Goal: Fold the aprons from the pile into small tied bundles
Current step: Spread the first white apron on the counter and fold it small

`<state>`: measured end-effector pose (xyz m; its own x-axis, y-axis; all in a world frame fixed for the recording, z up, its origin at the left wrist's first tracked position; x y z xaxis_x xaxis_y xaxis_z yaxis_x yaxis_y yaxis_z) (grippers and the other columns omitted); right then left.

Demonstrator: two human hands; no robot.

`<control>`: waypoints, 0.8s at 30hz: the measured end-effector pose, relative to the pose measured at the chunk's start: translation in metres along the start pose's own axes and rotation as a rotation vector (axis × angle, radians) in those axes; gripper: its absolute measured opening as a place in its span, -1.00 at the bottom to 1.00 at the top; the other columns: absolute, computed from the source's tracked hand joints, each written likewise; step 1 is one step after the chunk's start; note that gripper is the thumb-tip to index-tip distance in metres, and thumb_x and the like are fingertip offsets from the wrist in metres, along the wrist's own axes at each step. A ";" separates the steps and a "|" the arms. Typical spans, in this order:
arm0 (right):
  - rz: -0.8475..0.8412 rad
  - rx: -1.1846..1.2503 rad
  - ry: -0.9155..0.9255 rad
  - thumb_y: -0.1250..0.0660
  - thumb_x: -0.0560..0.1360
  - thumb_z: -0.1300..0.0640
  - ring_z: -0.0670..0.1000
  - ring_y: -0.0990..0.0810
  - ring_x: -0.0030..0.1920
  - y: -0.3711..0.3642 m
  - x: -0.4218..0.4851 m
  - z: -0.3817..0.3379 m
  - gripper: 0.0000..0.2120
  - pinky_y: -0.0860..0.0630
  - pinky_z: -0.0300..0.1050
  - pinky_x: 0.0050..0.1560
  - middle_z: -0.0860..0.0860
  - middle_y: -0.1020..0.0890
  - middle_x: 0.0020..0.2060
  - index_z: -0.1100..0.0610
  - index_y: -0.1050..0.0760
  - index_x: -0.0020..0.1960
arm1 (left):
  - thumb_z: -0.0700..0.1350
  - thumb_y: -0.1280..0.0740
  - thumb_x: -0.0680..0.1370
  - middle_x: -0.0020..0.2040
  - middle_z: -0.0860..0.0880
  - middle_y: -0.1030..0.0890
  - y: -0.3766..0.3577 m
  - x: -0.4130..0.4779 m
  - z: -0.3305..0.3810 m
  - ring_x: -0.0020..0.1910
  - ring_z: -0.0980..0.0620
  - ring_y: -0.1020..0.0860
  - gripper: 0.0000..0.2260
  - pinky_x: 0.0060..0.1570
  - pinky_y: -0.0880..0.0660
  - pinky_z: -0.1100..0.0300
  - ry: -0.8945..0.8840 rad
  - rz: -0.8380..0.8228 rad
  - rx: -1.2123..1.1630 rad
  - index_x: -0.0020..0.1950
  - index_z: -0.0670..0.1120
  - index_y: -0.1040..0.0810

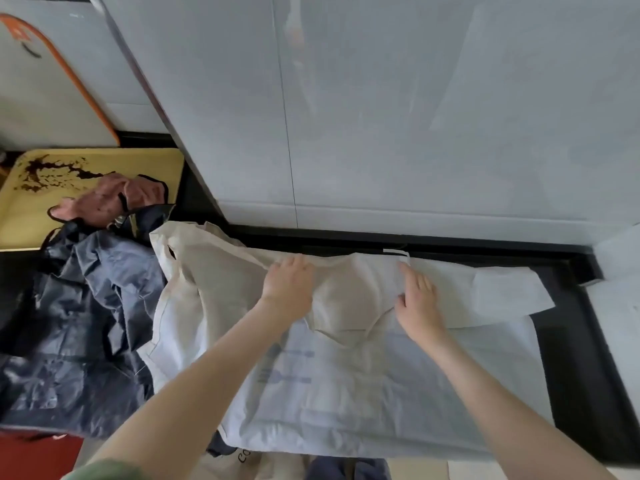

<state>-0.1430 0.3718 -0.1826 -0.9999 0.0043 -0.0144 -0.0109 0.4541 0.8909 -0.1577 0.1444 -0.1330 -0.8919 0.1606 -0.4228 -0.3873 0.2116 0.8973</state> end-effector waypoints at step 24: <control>0.292 0.725 -1.069 -0.44 0.45 -0.03 0.16 -0.49 0.20 0.077 -0.052 0.191 -0.26 -0.56 -0.02 0.09 0.12 -0.23 0.43 -0.07 -0.13 0.51 | -0.09 -0.25 0.63 -0.03 0.01 -0.50 -0.050 0.028 0.013 0.07 -0.03 -0.46 -0.56 0.03 -0.38 0.14 0.622 -0.004 -1.895 0.49 -0.08 -0.25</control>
<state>-0.0901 0.5764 -0.2001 -0.4599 0.7264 -0.5107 0.5439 0.6851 0.4846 -0.1607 0.1509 -0.1913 -0.6726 -0.2218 -0.7060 0.2749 -0.9607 0.0399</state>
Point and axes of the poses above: each hand's wrist, its own x-axis towards the middle knuckle, its own y-axis out of the back of the hand, z = x × y, the point moved 6 cm from there along x, towards the middle knuckle
